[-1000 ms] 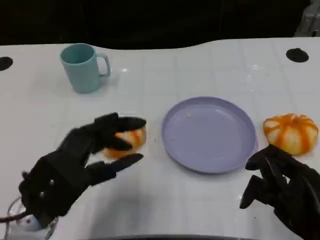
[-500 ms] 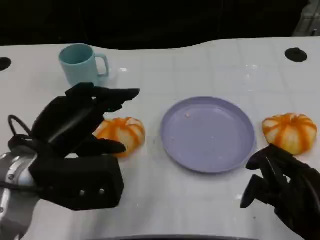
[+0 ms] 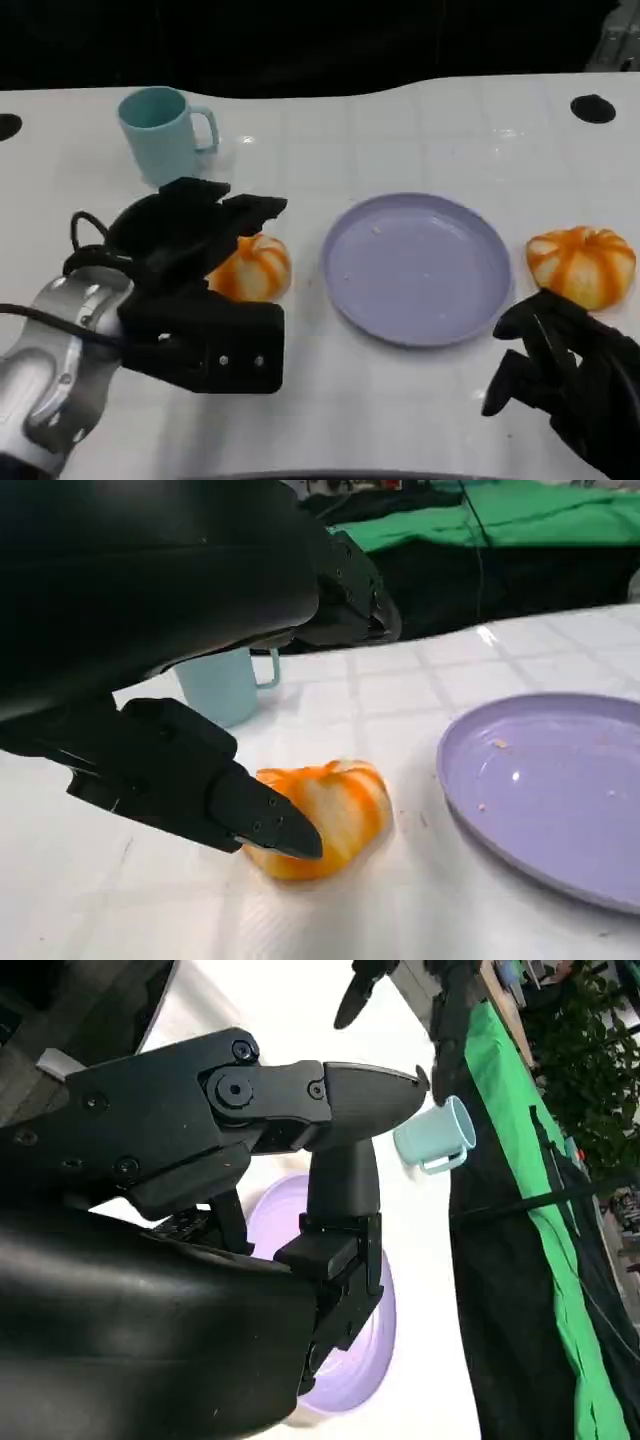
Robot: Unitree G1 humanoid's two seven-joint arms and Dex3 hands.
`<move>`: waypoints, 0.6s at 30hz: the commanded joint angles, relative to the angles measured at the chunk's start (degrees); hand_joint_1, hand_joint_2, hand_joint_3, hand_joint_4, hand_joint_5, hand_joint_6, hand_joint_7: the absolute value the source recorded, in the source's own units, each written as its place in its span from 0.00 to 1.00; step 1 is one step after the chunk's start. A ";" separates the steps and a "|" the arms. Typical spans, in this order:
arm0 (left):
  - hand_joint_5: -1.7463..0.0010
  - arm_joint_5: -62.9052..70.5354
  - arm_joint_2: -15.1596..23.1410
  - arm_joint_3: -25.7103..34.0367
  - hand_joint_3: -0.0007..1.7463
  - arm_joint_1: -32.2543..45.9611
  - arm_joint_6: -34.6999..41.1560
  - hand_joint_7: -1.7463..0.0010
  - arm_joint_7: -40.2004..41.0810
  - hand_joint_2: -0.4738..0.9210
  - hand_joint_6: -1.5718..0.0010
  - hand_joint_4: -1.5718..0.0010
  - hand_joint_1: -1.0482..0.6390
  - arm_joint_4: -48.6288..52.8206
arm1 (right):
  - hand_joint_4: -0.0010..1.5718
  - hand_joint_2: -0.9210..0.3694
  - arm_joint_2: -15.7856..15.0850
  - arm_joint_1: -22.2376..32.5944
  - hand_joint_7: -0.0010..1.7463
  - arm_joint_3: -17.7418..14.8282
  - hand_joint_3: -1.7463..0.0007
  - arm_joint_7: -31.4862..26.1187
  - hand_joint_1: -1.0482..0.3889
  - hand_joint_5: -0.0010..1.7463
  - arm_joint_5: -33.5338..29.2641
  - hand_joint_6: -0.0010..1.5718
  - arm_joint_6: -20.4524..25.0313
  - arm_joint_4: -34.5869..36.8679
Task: Grasp the bread from the table and place it into the plate.
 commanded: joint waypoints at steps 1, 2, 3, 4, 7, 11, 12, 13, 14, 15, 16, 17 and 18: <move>0.89 0.33 -1.52 -1.77 0.00 -4.05 1.96 1.00 -1.18 0.86 0.85 0.99 0.48 6.74 | 0.41 0.00 -0.52 0.21 0.92 -0.32 0.78 0.10 0.43 1.00 0.45 0.32 -0.05 -0.54; 0.89 0.20 -1.74 -1.98 0.00 -4.48 2.02 1.00 -1.10 0.86 0.85 0.99 0.49 7.62 | 0.41 0.00 -0.58 0.25 0.92 -0.25 0.78 0.14 0.43 1.00 0.28 0.32 -0.20 -0.54; 0.89 0.10 -1.85 -2.13 0.00 -4.76 2.03 1.00 -1.00 0.86 0.85 0.99 0.49 8.18 | 0.41 0.00 -0.60 0.27 0.92 -0.22 0.77 0.17 0.43 1.00 0.19 0.32 -0.28 -0.55; 0.89 0.03 -1.85 -2.21 0.00 -4.89 2.01 1.00 -0.91 0.86 0.85 0.99 0.49 8.39 | 0.41 0.00 -0.59 0.27 0.92 -0.22 0.77 0.18 0.43 1.00 0.17 0.32 -0.27 -0.55; 0.88 0.82 -4.17 -3.89 0.00 -8.36 3.31 1.00 -0.11 0.87 0.85 0.98 0.47 15.89 | 0.41 0.00 -0.58 0.17 0.92 -0.33 0.77 -0.04 0.43 1.00 0.37 0.32 0.43 -0.79; 0.89 1.88 -6.89 -6.03 0.00 -12.84 4.57 1.00 1.51 0.88 0.86 0.98 0.46 25.36 | 0.41 0.00 -0.55 0.43 0.92 -0.44 0.78 -0.03 0.43 1.00 0.60 0.32 0.69 -1.09; 0.89 1.88 -7.47 -6.40 0.00 -13.80 4.52 1.00 2.15 0.88 0.86 0.98 0.45 27.67 | 0.41 0.00 -0.47 0.55 0.92 -0.50 0.78 -0.05 0.43 1.00 0.70 0.32 0.72 -1.17; 0.89 1.89 -8.01 -6.78 0.00 -14.76 4.24 1.00 2.97 0.88 0.87 0.98 0.44 30.12 | 0.41 0.00 -0.43 0.63 0.92 -0.56 0.78 0.00 0.43 1.00 0.77 0.32 0.69 -1.16; 0.89 1.81 -8.47 -7.09 0.00 -15.57 3.90 1.00 3.65 0.88 0.87 0.98 0.44 32.26 | 0.41 0.00 -0.40 0.72 0.92 -0.56 0.79 0.01 0.43 1.00 0.75 0.32 0.64 -1.21; 0.89 1.72 -8.74 -7.28 0.00 -16.10 3.55 1.00 4.18 0.89 0.87 0.98 0.43 33.66 | 0.41 0.00 -0.39 0.77 0.92 -0.56 0.79 0.02 0.43 1.00 0.71 0.32 0.60 -1.23; 0.90 1.51 -9.17 -7.42 0.00 -16.77 3.04 1.00 4.87 0.89 0.87 0.98 0.43 35.65 | 0.41 0.00 -0.45 0.83 0.92 -0.55 0.79 0.19 0.43 1.00 0.70 0.32 0.45 -1.23; 0.90 1.24 -9.68 -7.56 0.00 -17.51 2.64 1.00 5.30 0.89 0.87 0.98 0.44 37.76 | 0.41 0.00 -0.55 0.86 0.92 -0.58 0.78 0.36 0.43 1.00 0.74 0.32 0.42 -1.24; 0.90 0.90 -10.14 -7.63 0.00 -18.17 2.27 1.00 5.68 0.89 0.87 0.98 0.44 39.63 | 0.41 0.00 -0.65 0.89 0.92 -0.61 0.78 0.60 0.43 1.00 0.76 0.32 0.27 -1.17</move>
